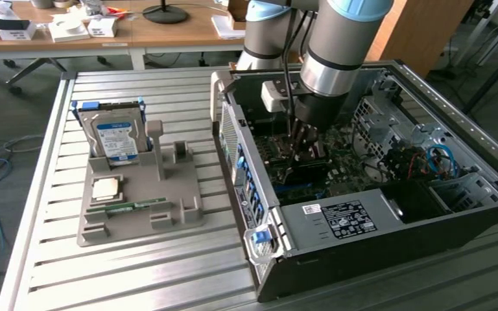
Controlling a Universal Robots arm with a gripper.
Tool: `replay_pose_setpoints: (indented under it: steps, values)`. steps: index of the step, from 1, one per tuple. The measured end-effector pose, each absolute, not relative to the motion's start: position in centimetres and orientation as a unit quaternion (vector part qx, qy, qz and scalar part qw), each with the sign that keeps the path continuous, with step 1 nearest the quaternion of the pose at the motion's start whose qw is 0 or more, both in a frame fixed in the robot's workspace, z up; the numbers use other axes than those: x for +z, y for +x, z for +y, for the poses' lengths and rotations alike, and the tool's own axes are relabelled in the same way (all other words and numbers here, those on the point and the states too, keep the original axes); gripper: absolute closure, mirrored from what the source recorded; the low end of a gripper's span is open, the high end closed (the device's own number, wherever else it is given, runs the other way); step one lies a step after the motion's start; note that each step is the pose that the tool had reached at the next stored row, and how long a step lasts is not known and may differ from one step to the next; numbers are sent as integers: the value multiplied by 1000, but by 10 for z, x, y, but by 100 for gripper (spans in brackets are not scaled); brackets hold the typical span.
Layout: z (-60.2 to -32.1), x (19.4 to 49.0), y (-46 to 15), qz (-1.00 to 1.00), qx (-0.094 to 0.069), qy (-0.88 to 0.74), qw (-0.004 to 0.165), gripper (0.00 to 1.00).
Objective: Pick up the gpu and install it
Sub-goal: 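Press down on the gpu until it lock into place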
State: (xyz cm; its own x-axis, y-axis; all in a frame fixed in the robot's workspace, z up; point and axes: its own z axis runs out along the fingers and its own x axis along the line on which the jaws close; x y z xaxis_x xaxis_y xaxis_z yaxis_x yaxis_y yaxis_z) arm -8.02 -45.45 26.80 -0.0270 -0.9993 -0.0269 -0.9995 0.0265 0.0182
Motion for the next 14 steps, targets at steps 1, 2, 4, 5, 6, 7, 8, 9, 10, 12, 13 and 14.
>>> replay_pose_setpoints:
  steps: [1, 2, 4, 5, 6, 7, 8, 9, 10, 12, 13, 14]
  values:
    - [-454, 268, -80, 716, 16, -698, 3, 89]
    - [-454, 268, -80, 716, 16, -698, 3, 89]
    - [-454, 268, -80, 716, 16, -697, 3, 89]
    - [-454, 268, -80, 716, 16, -698, 3, 89]
    - [-454, 268, -80, 716, 16, -698, 3, 89]
    - [-454, 268, -80, 716, 16, -698, 3, 89]
    - [-454, 268, -80, 716, 16, -698, 3, 89]
    - [-454, 268, -80, 716, 16, -698, 3, 89]
    - [-454, 268, -80, 716, 16, -698, 3, 89]
    - [-454, 268, -80, 716, 16, -698, 4, 89]
    - [-454, 268, -80, 716, 17, -698, 4, 89]
    - [-453, 267, -80, 716, 17, -698, 4, 89]
